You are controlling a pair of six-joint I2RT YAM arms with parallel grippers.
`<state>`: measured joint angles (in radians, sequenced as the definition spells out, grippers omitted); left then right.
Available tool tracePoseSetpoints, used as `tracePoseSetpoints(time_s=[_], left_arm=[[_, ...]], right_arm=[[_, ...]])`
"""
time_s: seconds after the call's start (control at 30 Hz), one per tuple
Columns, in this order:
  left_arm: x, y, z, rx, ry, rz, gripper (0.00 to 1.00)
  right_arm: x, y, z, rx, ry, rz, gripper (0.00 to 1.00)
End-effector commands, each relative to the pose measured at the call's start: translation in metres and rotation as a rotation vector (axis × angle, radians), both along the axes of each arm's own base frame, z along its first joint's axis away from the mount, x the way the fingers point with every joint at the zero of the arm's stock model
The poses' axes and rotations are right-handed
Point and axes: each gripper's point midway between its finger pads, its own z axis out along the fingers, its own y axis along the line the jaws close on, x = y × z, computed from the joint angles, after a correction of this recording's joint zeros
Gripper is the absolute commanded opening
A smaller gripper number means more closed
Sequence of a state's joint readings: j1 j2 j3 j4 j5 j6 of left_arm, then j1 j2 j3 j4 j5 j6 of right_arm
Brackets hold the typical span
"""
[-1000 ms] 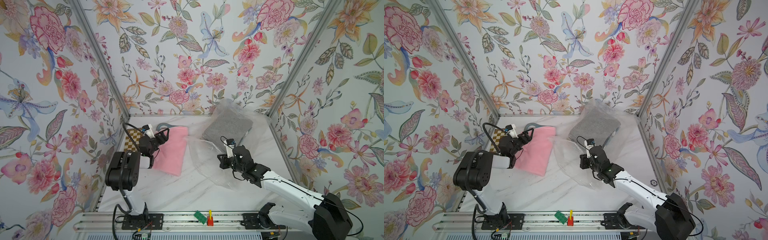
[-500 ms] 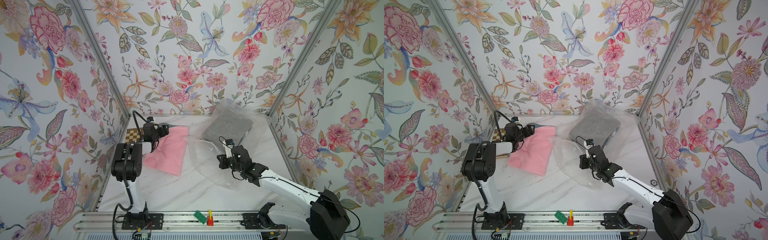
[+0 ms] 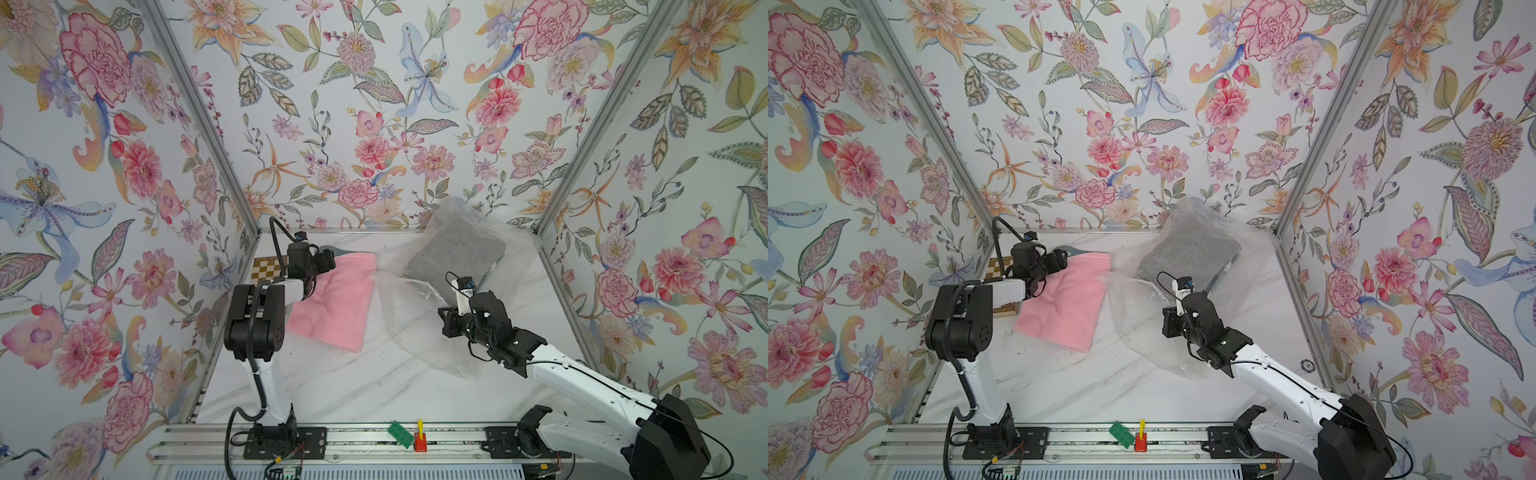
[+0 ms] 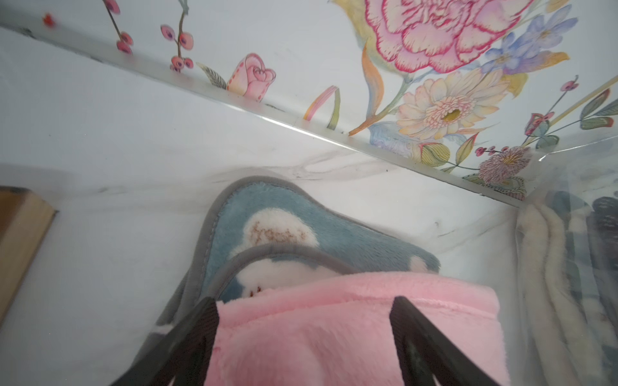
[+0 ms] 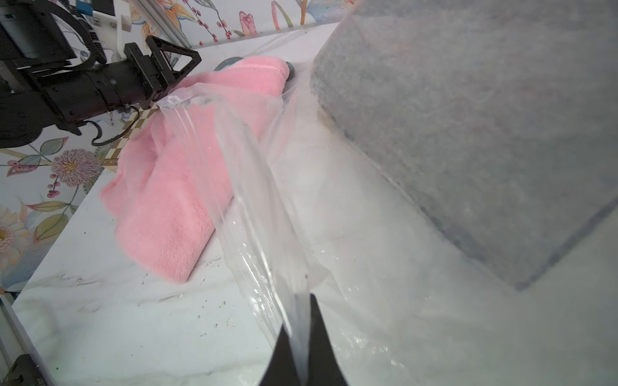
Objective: Take the blanket out of the vacuum bag
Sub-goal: Place the blanket at the center of the board.
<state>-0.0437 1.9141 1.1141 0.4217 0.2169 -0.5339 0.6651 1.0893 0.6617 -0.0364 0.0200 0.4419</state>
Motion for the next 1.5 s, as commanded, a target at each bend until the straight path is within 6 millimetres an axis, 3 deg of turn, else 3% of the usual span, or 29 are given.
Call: tracePoseSetpoints(time_s=[0.0, 0.13, 0.3, 0.4, 0.53, 0.63, 0.7, 0.8, 0.97, 1.23, 1.37, 1.47], left_arm=[[-0.029, 0.008, 0.07, 0.122, -0.12, 0.05, 0.84], [-0.074, 0.003, 0.062, 0.109, -0.025, 0.045, 0.78], [-0.116, -0.022, 0.008, 0.144, 0.198, -0.027, 0.79], [-0.134, -0.03, -0.013, 0.19, 0.29, -0.035, 0.82], [-0.146, -0.027, -0.043, 0.203, 0.368, 0.003, 0.86], [-0.149, -0.032, -0.08, 0.194, 0.451, -0.014, 0.88], [-0.145, -0.039, -0.097, 0.166, 0.483, -0.03, 0.88], [-0.132, -0.042, -0.109, 0.138, 0.486, -0.005, 0.88], [-0.095, -0.037, -0.108, 0.141, 0.454, 0.089, 0.9], [-0.028, -0.055, -0.083, -0.022, 0.323, 0.158, 0.91], [-0.021, -0.061, -0.036, -0.046, 0.186, 0.105, 0.91], [-0.033, -0.061, -0.001, -0.016, 0.132, 0.063, 0.91]], right_arm=[[-0.002, -0.014, -0.008, -0.06, 0.0, -0.03, 0.0], [-0.003, -0.013, -0.009, -0.051, -0.008, -0.027, 0.0], [0.001, -0.005, -0.01, -0.056, 0.001, 0.001, 0.0], [0.002, 0.001, -0.009, -0.041, 0.001, 0.014, 0.0], [0.003, 0.003, -0.007, -0.016, -0.003, 0.015, 0.0], [0.003, 0.002, -0.008, -0.014, 0.001, 0.011, 0.0], [0.003, 0.002, -0.007, -0.015, 0.002, 0.013, 0.0], [0.003, 0.001, -0.004, -0.019, 0.001, 0.017, 0.0], [0.01, -0.01, 0.001, -0.013, -0.005, -0.011, 0.0], [0.01, -0.015, 0.008, -0.025, -0.006, -0.018, 0.0], [0.008, -0.021, 0.01, -0.034, -0.011, -0.031, 0.0], [0.006, -0.024, 0.007, -0.035, -0.011, -0.038, 0.0]])
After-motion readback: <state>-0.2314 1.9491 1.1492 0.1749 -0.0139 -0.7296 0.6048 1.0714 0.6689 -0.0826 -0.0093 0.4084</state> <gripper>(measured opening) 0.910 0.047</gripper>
